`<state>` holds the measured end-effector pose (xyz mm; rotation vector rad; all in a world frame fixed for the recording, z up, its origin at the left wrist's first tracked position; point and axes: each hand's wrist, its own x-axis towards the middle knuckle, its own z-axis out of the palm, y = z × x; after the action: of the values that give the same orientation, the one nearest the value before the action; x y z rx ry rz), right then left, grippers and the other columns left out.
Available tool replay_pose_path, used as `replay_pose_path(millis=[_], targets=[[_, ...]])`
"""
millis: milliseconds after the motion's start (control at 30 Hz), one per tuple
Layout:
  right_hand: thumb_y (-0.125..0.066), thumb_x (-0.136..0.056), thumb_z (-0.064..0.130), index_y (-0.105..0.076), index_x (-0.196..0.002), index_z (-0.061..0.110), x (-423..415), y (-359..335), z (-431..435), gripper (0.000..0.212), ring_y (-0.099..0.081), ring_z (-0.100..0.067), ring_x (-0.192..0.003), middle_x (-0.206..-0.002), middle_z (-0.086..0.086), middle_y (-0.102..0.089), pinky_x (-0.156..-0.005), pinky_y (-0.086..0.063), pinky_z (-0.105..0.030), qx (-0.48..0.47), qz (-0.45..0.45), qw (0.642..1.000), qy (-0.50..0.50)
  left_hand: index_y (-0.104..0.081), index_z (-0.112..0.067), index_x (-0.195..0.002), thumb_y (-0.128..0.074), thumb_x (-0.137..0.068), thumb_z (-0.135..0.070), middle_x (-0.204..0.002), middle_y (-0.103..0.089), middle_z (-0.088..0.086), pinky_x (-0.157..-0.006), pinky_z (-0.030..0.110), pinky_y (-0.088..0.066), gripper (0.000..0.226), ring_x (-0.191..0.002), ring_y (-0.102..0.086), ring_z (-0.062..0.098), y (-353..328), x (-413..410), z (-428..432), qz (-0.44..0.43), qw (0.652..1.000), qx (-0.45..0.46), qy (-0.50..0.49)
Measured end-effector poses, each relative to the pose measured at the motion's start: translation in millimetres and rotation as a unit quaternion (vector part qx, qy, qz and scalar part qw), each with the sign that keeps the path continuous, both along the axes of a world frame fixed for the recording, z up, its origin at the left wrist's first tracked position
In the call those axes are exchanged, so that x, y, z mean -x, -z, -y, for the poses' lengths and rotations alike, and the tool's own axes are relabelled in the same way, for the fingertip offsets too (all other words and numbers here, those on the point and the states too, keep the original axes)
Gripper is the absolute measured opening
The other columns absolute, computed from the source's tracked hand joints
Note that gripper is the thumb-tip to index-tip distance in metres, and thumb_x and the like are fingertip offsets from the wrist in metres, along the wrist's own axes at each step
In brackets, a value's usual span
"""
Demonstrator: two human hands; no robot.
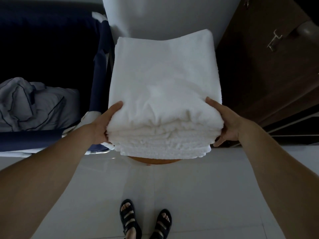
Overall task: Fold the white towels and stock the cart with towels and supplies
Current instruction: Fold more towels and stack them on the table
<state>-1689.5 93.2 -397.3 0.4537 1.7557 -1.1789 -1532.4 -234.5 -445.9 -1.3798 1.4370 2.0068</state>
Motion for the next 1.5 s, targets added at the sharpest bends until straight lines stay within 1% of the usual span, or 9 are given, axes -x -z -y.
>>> replay_pose_path(millis=[133,533,700,933,1133,1233,1300,1367,1500], targets=[[-0.071,-0.062,0.074,-0.068,-0.121,0.017,-4,15,-6,0.082,-0.068,-0.034,-0.107,-0.111,-0.014,-0.074,-0.094,-0.05,-0.054,0.062,0.007,0.997,0.048,-0.066,-0.02,-0.122,-0.079,-0.056,-0.073,-0.108,-0.075,0.01,-0.103,0.054,-0.046,0.086,-0.109,-0.066,0.034,2,0,-1,-0.007,1.0,-0.016,0.012],[-0.073,-0.068,0.067,-0.069,-0.124,0.017,-10,40,-17,0.076,-0.066,-0.03,-0.114,-0.121,-0.011,-0.07,-0.1,-0.047,-0.044,0.108,0.03,0.99,0.088,-0.069,-0.023,-0.114,-0.092,-0.013,-0.064,-0.105,-0.076,0.007,-0.082,0.043,-0.053,0.111,-0.088,-0.075,0.026,6,-3,-4,-0.071,0.997,-0.024,0.026],[-0.085,-0.051,0.058,-0.073,-0.117,0.02,-9,35,-13,0.077,-0.067,-0.029,-0.106,-0.114,-0.008,-0.073,-0.097,-0.046,-0.043,0.116,0.024,0.99,0.079,-0.069,-0.027,-0.12,-0.091,-0.027,-0.07,-0.115,-0.073,0.009,-0.108,0.058,-0.038,0.104,-0.114,-0.064,0.035,3,0,1,-0.04,0.999,-0.017,0.015],[-0.073,-0.063,0.036,-0.079,-0.081,0.02,-14,-12,0,0.024,-0.07,-0.024,-0.081,-0.093,-0.005,-0.073,-0.085,-0.05,-0.039,0.194,-0.042,0.977,0.08,-0.073,-0.018,-0.112,-0.09,-0.034,-0.058,-0.106,-0.075,0.013,-0.095,0.051,-0.049,0.09,-0.103,-0.067,0.033,-38,5,0,-0.064,0.998,0.019,0.021],[-0.073,-0.063,0.036,-0.076,-0.096,0.019,-34,-48,-21,0.038,-0.068,-0.027,-0.091,-0.099,-0.007,-0.073,-0.093,-0.049,-0.044,0.228,-0.04,0.97,0.07,-0.078,-0.02,-0.101,-0.091,-0.037,-0.059,-0.111,-0.072,0.009,-0.093,0.043,-0.051,0.076,-0.099,-0.069,0.028,-70,-21,0,-0.113,0.991,0.002,0.065],[-0.074,-0.059,0.034,-0.08,-0.084,0.019,-57,-28,-38,0.03,-0.071,-0.026,-0.082,-0.093,-0.008,-0.074,-0.086,-0.05,-0.041,0.214,-0.012,0.975,0.067,-0.081,-0.019,-0.092,-0.081,-0.065,-0.054,-0.108,-0.075,0.011,-0.084,0.038,-0.055,0.044,-0.087,-0.073,0.023,-55,-45,-24,-0.104,0.993,-0.008,0.055],[-0.07,-0.068,0.033,-0.081,-0.073,0.019,-68,-9,-47,0.018,-0.072,-0.023,-0.07,-0.083,-0.006,-0.075,-0.079,-0.05,-0.038,0.192,0.002,0.978,0.083,-0.08,-0.021,-0.094,-0.084,-0.057,-0.057,-0.106,-0.076,0.006,-0.072,0.031,-0.057,0.052,-0.084,-0.075,0.019,-34,-61,-40,-0.093,0.994,-0.037,0.051],[-0.072,-0.073,0.034,-0.079,-0.084,0.019,-72,10,-55,0.02,-0.073,-0.023,-0.068,-0.084,-0.007,-0.076,-0.082,-0.051,-0.042,0.186,0.003,0.977,0.104,-0.074,-0.022,-0.109,-0.093,-0.028,-0.061,-0.111,-0.075,0.004,-0.067,0.028,-0.057,0.092,-0.091,-0.074,0.017,-11,-68,-48,-0.088,0.994,-0.045,0.039],[-0.097,-0.019,0.055,-0.082,-0.09,0.023,-70,35,-66,0.08,-0.075,-0.024,-0.082,-0.1,-0.008,-0.077,-0.068,-0.062,-0.04,0.216,0.005,0.974,0.072,-0.065,-0.025,-0.125,-0.088,-0.026,-0.073,-0.116,-0.073,0.003,-0.094,0.043,-0.052,0.112,-0.106,-0.07,0.022,22,-76,-40,-0.08,0.995,-0.05,0.008]])
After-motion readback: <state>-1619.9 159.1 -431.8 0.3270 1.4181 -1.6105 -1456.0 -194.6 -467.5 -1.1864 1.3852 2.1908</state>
